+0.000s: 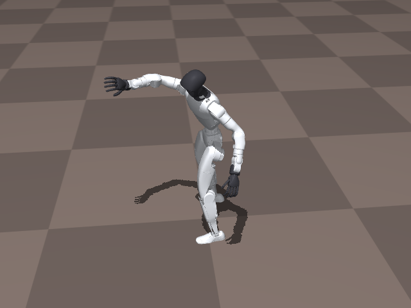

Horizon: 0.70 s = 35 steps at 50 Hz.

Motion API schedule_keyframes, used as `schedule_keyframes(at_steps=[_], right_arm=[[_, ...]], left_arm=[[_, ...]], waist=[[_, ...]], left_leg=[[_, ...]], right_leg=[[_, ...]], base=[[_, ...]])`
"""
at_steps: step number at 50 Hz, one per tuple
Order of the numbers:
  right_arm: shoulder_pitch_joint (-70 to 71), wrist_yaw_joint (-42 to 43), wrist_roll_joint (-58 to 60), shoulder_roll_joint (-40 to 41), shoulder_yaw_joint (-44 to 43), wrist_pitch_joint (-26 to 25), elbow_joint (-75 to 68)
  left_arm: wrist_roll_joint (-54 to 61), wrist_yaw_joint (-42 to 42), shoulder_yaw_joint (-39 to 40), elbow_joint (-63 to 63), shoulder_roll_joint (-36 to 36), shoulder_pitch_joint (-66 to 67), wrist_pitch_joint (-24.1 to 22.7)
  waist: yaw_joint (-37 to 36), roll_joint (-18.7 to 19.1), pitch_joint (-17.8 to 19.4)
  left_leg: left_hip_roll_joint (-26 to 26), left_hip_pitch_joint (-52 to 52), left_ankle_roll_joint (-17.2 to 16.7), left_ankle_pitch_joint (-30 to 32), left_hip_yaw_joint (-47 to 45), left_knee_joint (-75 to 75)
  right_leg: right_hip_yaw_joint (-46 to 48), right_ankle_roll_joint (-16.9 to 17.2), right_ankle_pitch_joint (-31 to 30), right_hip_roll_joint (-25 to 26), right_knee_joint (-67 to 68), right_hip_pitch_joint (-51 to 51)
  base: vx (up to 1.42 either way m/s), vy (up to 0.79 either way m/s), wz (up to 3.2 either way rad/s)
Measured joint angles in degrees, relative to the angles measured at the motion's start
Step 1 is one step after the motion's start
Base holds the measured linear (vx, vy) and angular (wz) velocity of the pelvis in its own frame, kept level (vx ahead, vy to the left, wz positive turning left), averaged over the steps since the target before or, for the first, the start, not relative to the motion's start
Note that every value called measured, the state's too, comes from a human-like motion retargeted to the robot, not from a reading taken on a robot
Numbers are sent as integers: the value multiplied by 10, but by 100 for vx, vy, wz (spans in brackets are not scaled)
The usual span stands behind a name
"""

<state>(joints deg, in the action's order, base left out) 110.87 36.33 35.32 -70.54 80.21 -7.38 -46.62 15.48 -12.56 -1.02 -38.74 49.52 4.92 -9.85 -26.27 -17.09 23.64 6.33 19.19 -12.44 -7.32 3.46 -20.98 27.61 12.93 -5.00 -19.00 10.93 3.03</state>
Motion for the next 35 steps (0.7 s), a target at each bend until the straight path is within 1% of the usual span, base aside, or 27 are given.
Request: schedule_keyframes(at_steps=[3,5,8,11,14,15,17,18,21,24,27,30,32,35], right_arm=[[-25,7,21,19,0,1,59],[-35,0,40,19,0,26,123],[-59,-20,57,48,0,36,214],[-95,-57,39,105,-11,59,294],[-170,-115,-44,191,-61,96,353],[-201,-137,-82,224,-81,110,369],[-251,-176,-182,297,-100,132,388],[-275,-199,-226,331,-107,141,397],[-317,-250,-355,417,-98,158,417],[-337,-283,-441,463,-73,169,442],[-339,-309,-508,464,-52,175,470],[-333,-343,-594,423,-50,173,490],[-331,-378,-684,374,-62,167,492],[-334,-426,-850,276,-99,160,474]], left_arm=[[12,0,-10,-8,-2,1,6],[-22,23,-13,-20,-43,5,4],[-1,29,-3,-31,-80,16,11],[24,37,11,-50,-117,28,20],[36,48,24,-71,-147,45,28],[36,54,29,-77,-155,53,30],[42,61,25,-83,-163,70,35],[41,68,25,-84,-169,82,35],[46,85,9,-75,-177,112,39],[48,105,-8,-61,-188,144,41],[46,123,-26,-50,-202,168,45],[38,139,-45,-45,-215,184,53],[27,152,-59,-43,-218,190,59],[6,169,-76,-40,-213,192,68]], waist=[[-27,-12,9],[-46,11,-1],[-68,18,9],[-88,25,25],[-114,32,45],[-125,35,53],[-138,35,57],[-148,39,60],[-163,46,62],[-172,58,62],[-174,71,62],[-169,80,62],[-164,80,62],[-159,77,62]], left_leg=[[-5,-9,10,29,35,57],[4,41,-12,0,56,-16],[3,43,-6,7,87,8],[-2,54,-10,22,118,16],[-2,52,-7,23,138,27],[1,43,-1,17,140,37],[-5,71,-13,29,160,18],[-1,68,-8,22,162,25],[-9,113,-24,36,190,-1],[-17,142,-26,42,204,-7],[-21,164,-26,50,210,-8],[-19,177,-26,58,206,-6],[-13,179,-26,59,196,-6],[1,170,-26,56,170,-12]], right_leg=[[31,-5,-19,8,-13,-9],[55,-4,4,5,59,17],[81,-11,2,8,78,18],[105,-22,2,7,97,20],[124,-30,11,9,111,13],[129,-30,18,12,113,6],[146,-40,22,14,120,14],[153,-41,30,19,119,10],[181,-53,45,26,125,25],[202,-58,66,28,129,37],[214,-60,87,27,136,52],[210,-58,108,24,150,71],[195,-55,121,20,163,84],[159,-47,138,13,185,100]], base=[[7,-4,94],[9,-3,92],[7,-4,87],[3,-6,83],[4,-7,62],[3,-8,54],[-1,-9,55],[-2,-10,50],[-8,-11,55],[-10,-7,43],[-15,-8,22],[-19,-12,-13],[-21,-14,-49],[-19,-16,-80]])
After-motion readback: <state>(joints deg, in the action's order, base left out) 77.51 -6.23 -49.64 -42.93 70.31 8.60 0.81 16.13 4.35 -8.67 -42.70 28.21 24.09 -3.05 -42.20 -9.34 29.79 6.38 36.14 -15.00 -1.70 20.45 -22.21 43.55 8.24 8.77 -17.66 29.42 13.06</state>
